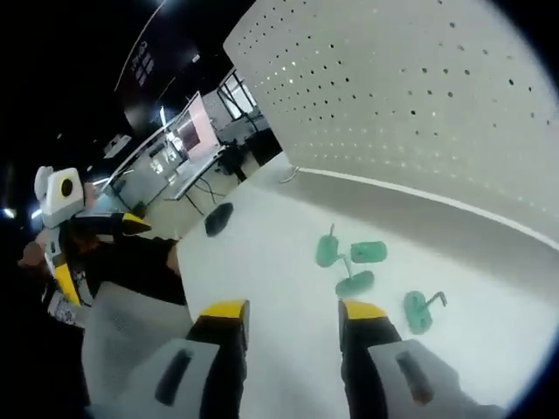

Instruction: Insert the hook assembly into the mounting plate slot until the hook locks in place.

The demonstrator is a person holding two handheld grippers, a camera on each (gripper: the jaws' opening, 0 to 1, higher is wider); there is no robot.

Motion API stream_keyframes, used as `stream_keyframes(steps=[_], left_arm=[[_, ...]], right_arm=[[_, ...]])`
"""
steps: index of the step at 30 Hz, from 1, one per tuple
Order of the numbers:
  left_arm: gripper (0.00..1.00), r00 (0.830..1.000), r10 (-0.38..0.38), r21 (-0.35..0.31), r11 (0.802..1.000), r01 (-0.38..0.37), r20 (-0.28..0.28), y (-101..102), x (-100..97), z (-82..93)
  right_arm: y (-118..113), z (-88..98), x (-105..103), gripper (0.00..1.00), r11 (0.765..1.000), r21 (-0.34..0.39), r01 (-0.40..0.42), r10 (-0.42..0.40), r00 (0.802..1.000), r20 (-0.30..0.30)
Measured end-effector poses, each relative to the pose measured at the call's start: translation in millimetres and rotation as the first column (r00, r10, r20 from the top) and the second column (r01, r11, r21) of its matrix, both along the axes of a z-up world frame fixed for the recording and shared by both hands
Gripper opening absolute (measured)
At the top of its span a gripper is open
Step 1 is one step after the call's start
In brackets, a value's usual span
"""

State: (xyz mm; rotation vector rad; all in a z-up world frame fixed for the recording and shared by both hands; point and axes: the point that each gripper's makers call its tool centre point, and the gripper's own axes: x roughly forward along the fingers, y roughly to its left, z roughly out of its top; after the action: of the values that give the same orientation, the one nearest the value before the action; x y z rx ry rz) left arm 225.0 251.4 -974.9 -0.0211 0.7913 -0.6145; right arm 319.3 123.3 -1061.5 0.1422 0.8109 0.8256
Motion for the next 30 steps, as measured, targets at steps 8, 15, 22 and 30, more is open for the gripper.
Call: stream_keyframes(steps=[8, 15, 22, 30], left_arm=[[1.0, 1.0, 0.01, -0.012, 1.0, -0.01, -0.011, 3, -0.1, -2.6], [1.0, 1.0, 0.017, -0.022, 1.0, -0.017, -0.02, 0, 0.2, -3.7], [1.0, 0.999, 0.029, -0.018, 0.999, -0.03, -0.042, 4, 0.8, -10.5], [1.0, 0.998, 0.026, -0.027, 0.999, -0.027, -0.06, 1, 0.4, -17.2]], right_arm=[[6, -19.2, 20, 0.3, 0.991, -0.104, -0.084, 0.09, 0.994, 0.053], [5, -35.7, 35, 0.3, 0.99, -0.121, -0.078, 0.082, 0.996, 0.033], [4, -47.7, 51, 0.28, 0.99, -0.123, -0.066, 0.067, 0.998, 0.004], [12, -51.9, 60, 0.2, 0.986, -0.131, -0.1, 0.102, 0.995, 0.014]])
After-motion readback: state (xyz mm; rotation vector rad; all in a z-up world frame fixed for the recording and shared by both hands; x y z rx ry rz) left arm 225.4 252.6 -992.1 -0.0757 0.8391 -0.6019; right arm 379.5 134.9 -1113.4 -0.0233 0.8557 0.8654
